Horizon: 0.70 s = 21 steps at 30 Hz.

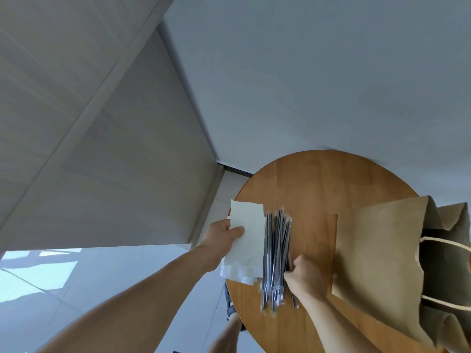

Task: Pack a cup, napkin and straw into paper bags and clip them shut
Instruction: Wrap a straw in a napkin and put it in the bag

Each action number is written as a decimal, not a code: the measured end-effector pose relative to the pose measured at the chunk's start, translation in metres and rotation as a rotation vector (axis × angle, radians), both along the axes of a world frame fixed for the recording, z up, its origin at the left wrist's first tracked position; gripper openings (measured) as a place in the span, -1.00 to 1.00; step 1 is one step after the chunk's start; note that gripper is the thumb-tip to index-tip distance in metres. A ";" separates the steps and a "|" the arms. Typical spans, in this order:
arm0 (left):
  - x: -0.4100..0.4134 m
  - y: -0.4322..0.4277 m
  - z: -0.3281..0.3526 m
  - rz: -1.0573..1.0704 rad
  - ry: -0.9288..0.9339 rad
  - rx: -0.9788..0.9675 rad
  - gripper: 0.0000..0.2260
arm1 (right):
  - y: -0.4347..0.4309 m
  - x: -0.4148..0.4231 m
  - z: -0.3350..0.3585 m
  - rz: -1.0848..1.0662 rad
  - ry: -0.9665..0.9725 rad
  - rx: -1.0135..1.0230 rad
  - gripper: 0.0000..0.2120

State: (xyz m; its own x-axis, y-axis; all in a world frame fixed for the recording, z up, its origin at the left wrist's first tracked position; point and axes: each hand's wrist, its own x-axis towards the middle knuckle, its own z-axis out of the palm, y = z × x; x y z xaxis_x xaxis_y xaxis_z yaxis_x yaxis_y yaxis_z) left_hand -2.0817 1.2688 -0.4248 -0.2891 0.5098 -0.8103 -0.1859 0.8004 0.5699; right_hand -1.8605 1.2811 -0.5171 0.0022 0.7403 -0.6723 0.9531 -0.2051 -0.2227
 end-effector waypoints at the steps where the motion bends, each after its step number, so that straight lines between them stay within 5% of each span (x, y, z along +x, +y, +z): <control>1: -0.001 -0.002 -0.001 -0.014 0.011 0.002 -0.84 | -0.001 0.000 -0.003 0.000 -0.020 0.001 -0.85; 16: 0.029 0.021 0.013 -0.092 0.027 0.034 -0.88 | 0.014 0.019 0.044 -0.114 0.051 0.155 -0.84; 21: 0.041 0.037 0.039 -0.119 0.084 0.094 -0.88 | 0.028 0.011 0.088 -0.316 0.446 0.238 -0.92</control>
